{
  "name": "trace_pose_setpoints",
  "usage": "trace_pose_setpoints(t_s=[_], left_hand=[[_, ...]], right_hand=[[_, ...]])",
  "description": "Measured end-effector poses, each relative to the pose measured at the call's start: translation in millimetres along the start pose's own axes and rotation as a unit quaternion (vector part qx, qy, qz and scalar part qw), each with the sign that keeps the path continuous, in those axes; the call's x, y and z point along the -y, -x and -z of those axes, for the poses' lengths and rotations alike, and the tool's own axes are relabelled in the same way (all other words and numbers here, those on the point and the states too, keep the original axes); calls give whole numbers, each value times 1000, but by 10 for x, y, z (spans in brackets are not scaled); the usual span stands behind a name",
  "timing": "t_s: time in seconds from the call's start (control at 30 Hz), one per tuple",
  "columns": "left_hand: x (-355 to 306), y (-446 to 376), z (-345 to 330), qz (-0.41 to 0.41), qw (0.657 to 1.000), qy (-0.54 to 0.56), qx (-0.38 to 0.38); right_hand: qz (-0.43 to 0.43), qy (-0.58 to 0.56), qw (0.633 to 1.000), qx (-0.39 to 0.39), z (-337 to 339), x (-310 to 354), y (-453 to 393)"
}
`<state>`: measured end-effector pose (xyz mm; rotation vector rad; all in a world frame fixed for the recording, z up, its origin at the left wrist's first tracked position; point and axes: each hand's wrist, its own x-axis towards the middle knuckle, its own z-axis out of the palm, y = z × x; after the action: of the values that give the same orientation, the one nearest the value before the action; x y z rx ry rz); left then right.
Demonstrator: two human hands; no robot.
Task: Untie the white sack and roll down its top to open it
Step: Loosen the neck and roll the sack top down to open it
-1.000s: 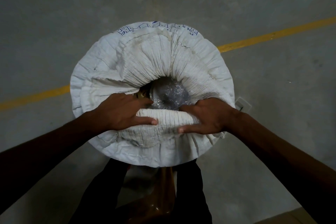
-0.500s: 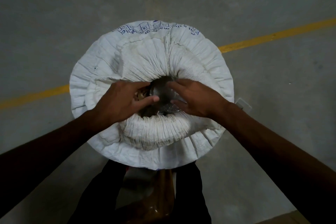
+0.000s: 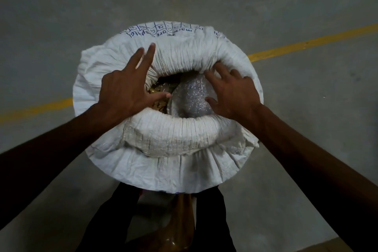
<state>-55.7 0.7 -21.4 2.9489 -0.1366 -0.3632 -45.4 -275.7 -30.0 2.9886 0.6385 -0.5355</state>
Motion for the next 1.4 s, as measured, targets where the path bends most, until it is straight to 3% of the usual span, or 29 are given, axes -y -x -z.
trace_pose_setpoints(t_s=[0.27,0.37,0.43,0.53,0.63,0.73,0.83,0.93,1.03,1.1,1.17,1.23,1.4], left_hand=[[-19,221,-91,-90,996,4,15],[3,281,-238,-213,977,-26,2],[47,323,-343,-317,948,-31,-4],[136,382,-421,-381,922,-3,67],[182,398,-398,-392,910,1,136],[133,424,-346,-407,901,32,145],[75,453,-306,-380,885,56,264],[41,471,-291,-375,876,90,291],[110,534,-350,-411,876,143,209],[119,564,-352,-423,881,134,168],[46,559,-256,-369,885,101,266],[-12,558,-205,-315,868,36,382],[-38,662,-245,-326,855,-23,403]], right_hand=[[14,17,999,-29,-41,8,74],[20,21,999,-22,-33,-3,78],[70,22,997,-12,-73,-54,78],[231,41,972,-22,-185,-152,118],[364,25,930,-41,-268,-197,201],[406,-21,914,7,-288,-88,325],[376,-109,917,73,-273,-2,441],[355,-115,924,81,-317,2,503],[325,-68,918,216,-314,25,485],[321,-64,907,265,-268,76,488],[326,-85,903,268,-237,103,493],[331,-86,902,263,-230,96,515],[314,-95,895,302,-171,154,603]])
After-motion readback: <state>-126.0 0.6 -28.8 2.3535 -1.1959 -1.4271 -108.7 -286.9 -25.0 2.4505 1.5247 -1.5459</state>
